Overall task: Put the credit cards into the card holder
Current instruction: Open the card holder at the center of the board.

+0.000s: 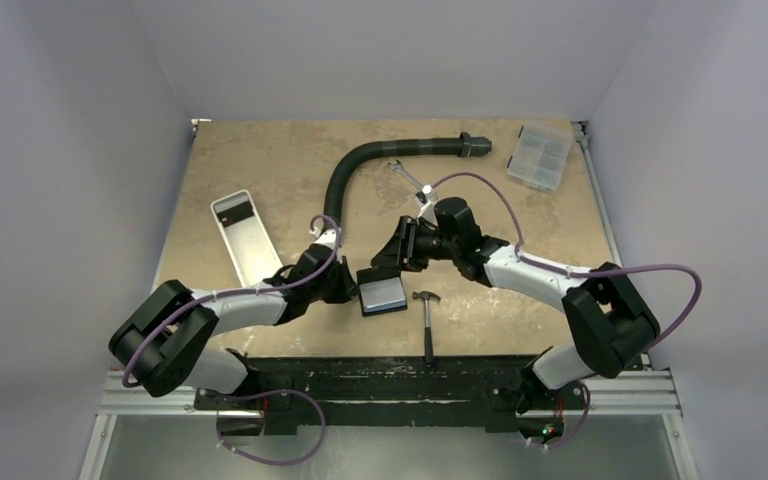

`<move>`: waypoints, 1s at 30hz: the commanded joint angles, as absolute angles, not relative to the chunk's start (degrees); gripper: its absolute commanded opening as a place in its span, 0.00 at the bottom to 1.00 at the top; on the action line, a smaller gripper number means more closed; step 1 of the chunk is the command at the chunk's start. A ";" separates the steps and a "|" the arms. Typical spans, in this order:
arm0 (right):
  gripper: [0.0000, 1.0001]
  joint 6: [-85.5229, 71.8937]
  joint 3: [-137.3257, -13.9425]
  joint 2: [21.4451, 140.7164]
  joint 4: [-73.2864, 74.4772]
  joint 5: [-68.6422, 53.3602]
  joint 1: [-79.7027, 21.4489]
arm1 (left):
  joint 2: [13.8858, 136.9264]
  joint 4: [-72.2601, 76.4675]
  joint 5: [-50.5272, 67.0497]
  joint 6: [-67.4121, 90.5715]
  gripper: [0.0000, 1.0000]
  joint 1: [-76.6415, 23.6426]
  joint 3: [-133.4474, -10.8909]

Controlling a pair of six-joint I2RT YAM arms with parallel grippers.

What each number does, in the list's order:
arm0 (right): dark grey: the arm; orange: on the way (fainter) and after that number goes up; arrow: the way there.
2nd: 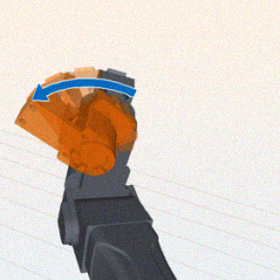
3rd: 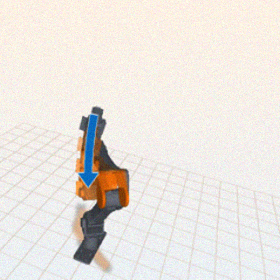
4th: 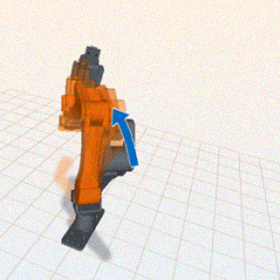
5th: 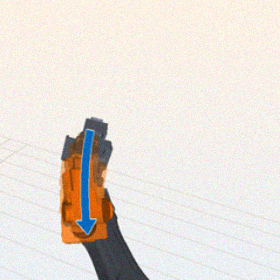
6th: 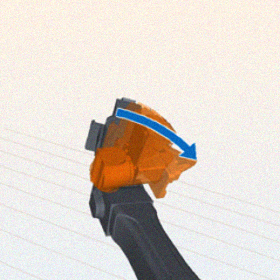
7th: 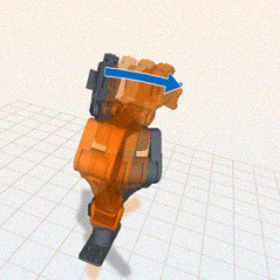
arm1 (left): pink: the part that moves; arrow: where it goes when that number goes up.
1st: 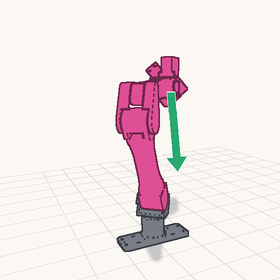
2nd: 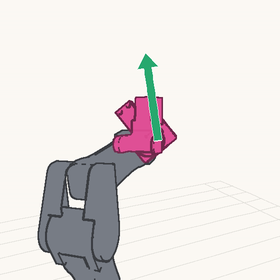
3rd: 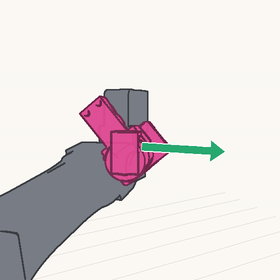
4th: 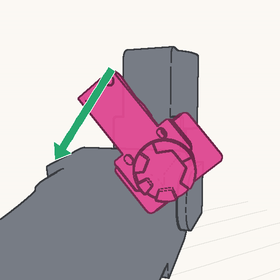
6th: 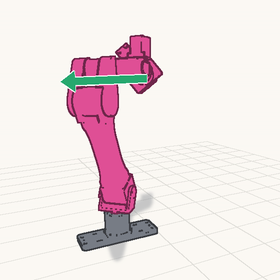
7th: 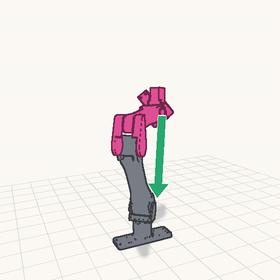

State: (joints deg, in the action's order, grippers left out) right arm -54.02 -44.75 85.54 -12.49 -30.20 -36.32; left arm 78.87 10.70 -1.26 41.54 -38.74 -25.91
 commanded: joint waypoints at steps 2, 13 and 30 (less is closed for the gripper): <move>0.49 -44.47 -50.25 86.55 -6.28 -27.16 -36.08 | 80.75 17.92 8.38 43.27 0.07 -38.76 -28.14; 0.59 -44.77 -57.20 98.70 -13.14 -25.54 -36.11 | 75.07 5.56 8.89 42.28 0.35 -38.76 -30.76; 0.79 -37.09 -66.47 106.38 -1.91 -23.40 -35.82 | 73.87 8.51 4.63 43.39 0.37 -38.24 -35.20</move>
